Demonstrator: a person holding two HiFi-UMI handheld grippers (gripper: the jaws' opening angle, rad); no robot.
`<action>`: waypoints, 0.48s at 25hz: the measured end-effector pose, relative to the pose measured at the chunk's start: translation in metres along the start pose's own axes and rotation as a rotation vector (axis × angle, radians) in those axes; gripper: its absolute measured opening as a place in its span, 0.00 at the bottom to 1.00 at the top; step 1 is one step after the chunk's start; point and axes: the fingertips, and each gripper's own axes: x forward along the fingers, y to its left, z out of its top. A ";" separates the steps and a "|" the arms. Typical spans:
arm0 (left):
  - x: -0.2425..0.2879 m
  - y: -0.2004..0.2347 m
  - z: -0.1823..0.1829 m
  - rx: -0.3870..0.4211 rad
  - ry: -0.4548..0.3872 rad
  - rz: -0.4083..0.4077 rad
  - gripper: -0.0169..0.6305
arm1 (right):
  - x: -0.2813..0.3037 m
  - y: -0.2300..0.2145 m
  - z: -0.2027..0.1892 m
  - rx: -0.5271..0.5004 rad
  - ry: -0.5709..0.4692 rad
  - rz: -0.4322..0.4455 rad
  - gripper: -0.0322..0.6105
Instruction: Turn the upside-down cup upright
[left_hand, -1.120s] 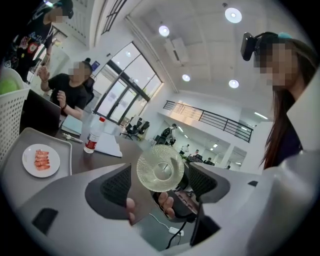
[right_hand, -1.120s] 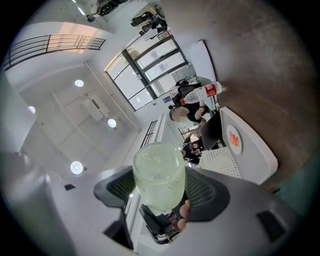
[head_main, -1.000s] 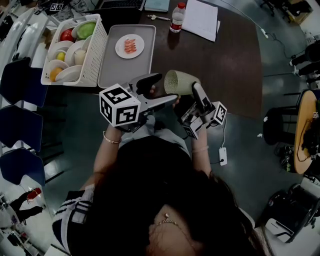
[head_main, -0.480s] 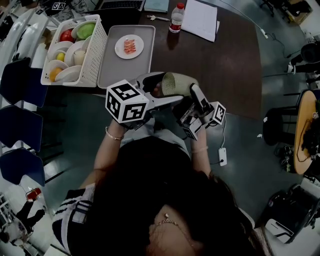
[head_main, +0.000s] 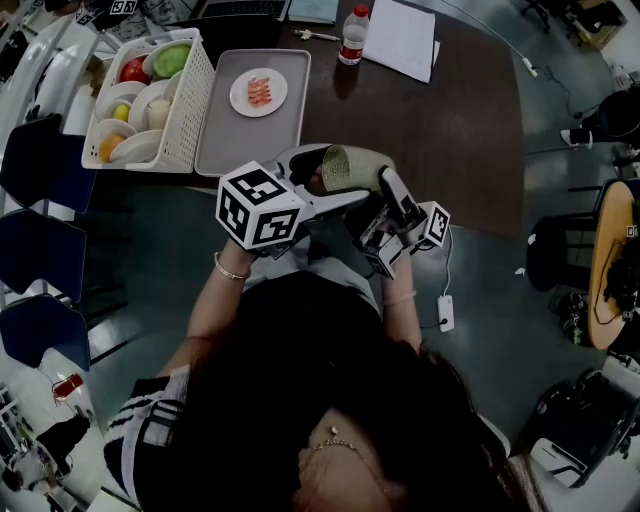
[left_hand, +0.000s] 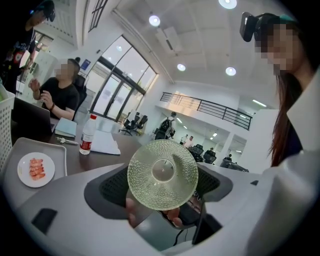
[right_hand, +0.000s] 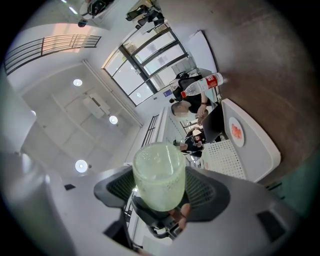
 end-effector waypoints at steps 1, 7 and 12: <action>0.000 0.000 0.000 0.001 -0.003 0.001 0.64 | 0.000 0.000 0.000 0.002 0.003 0.004 0.55; 0.001 0.000 0.003 0.010 -0.016 0.005 0.64 | -0.001 0.001 0.000 0.015 0.007 0.036 0.55; 0.000 0.006 0.001 0.020 -0.007 0.039 0.64 | -0.007 -0.004 0.005 0.003 -0.020 0.020 0.55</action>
